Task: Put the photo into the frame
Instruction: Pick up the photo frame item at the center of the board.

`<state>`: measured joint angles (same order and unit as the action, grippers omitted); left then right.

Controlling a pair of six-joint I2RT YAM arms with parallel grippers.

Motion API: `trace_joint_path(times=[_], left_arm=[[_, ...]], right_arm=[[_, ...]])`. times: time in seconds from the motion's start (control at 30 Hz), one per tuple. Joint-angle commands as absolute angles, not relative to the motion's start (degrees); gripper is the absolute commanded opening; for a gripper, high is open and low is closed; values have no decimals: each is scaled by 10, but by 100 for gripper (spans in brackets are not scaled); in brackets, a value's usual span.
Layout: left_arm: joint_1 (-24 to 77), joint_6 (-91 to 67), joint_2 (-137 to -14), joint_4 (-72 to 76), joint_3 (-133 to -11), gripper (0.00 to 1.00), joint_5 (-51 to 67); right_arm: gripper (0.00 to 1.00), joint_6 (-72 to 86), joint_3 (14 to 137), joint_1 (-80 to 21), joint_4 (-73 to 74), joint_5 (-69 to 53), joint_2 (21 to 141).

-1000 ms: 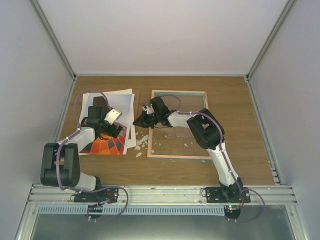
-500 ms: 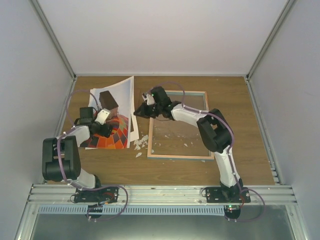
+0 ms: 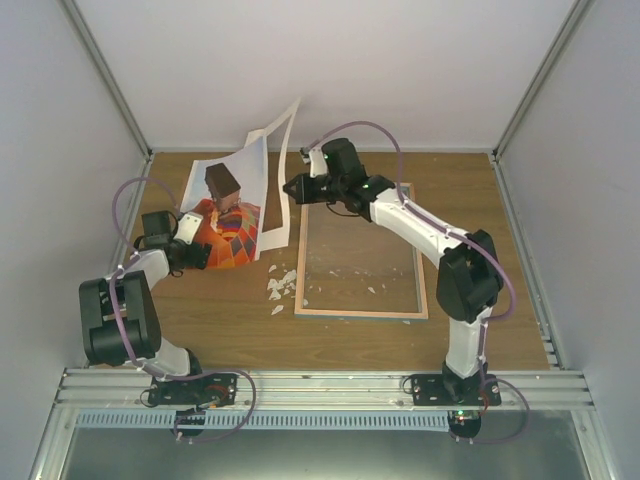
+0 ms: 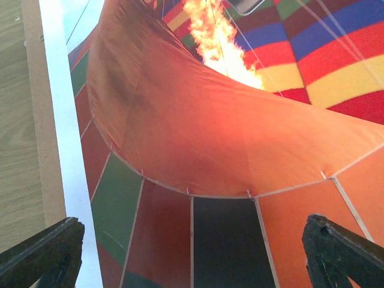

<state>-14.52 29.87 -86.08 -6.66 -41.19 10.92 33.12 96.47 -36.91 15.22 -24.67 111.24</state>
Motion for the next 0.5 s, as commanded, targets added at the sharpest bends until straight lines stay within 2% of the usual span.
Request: trace_joint_path(times=[0.0,0.33,0.47], left_arm=[[-150,288,-859,-50,-427,99,121],[-150,298,-848,-71,-434,99,137],[-149,292,-854,-76,-445,99,143]], right_arm=[[1,262,938,-368,216,-229,1081],[1,161,843,-303,287,-210,949],[1,121,777,-250,308,-265,891]])
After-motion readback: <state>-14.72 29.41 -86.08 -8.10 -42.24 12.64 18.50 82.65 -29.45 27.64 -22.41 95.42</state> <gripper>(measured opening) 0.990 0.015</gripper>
